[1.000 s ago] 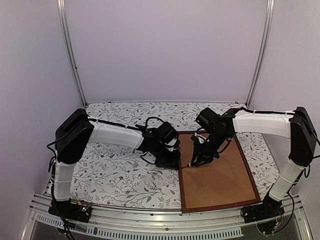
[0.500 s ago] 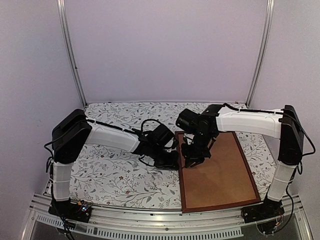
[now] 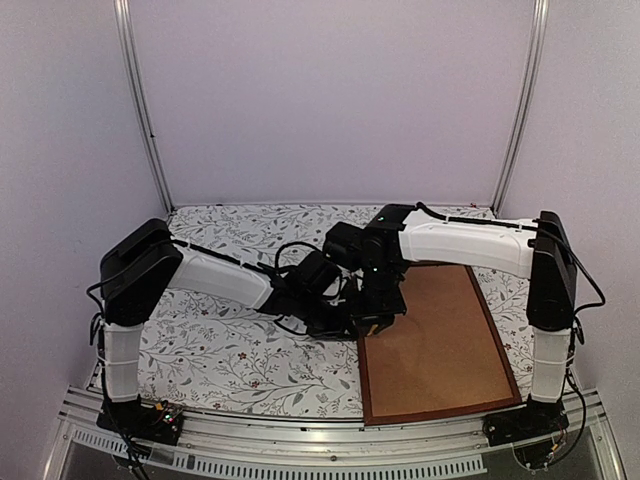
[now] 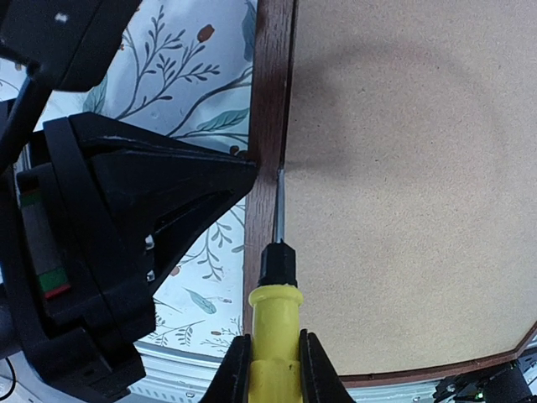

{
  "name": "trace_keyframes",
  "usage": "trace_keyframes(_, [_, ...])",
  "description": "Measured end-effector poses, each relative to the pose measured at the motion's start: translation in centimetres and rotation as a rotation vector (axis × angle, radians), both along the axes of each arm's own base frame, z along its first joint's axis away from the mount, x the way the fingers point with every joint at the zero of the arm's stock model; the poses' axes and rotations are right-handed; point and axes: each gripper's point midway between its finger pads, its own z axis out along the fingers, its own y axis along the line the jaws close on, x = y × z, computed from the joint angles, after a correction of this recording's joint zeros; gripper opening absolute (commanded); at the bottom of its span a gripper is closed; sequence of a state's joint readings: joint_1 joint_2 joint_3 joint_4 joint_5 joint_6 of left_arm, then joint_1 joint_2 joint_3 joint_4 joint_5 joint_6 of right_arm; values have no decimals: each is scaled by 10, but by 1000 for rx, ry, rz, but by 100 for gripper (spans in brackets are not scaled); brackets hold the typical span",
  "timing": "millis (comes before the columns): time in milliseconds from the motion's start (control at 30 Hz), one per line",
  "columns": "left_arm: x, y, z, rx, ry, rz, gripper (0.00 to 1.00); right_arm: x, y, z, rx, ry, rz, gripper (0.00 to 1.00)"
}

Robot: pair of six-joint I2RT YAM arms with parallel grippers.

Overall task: Take the photo out of the frame
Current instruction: Release the fastener from the backboard.

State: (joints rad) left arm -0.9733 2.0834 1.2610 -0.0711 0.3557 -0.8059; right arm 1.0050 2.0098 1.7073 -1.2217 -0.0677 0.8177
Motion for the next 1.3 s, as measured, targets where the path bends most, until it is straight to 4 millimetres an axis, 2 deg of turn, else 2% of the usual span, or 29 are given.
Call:
trace_keyframes(467, [0, 0, 0, -13, 2, 1, 0, 0, 3, 1, -45, -7, -1, 0])
trace_keyframes(967, [-1, 0, 1, -18, 0, -10, 0, -7, -15, 3, 73, -84, 20, 0])
trace_keyframes(1067, [-1, 0, 1, -18, -1, -14, 0, -9, -19, 12, 120, -93, 24, 0])
trace_keyframes(1300, [-3, 0, 1, -15, -3, -27, 0, -3, -11, 54, 304, -164, 43, 0])
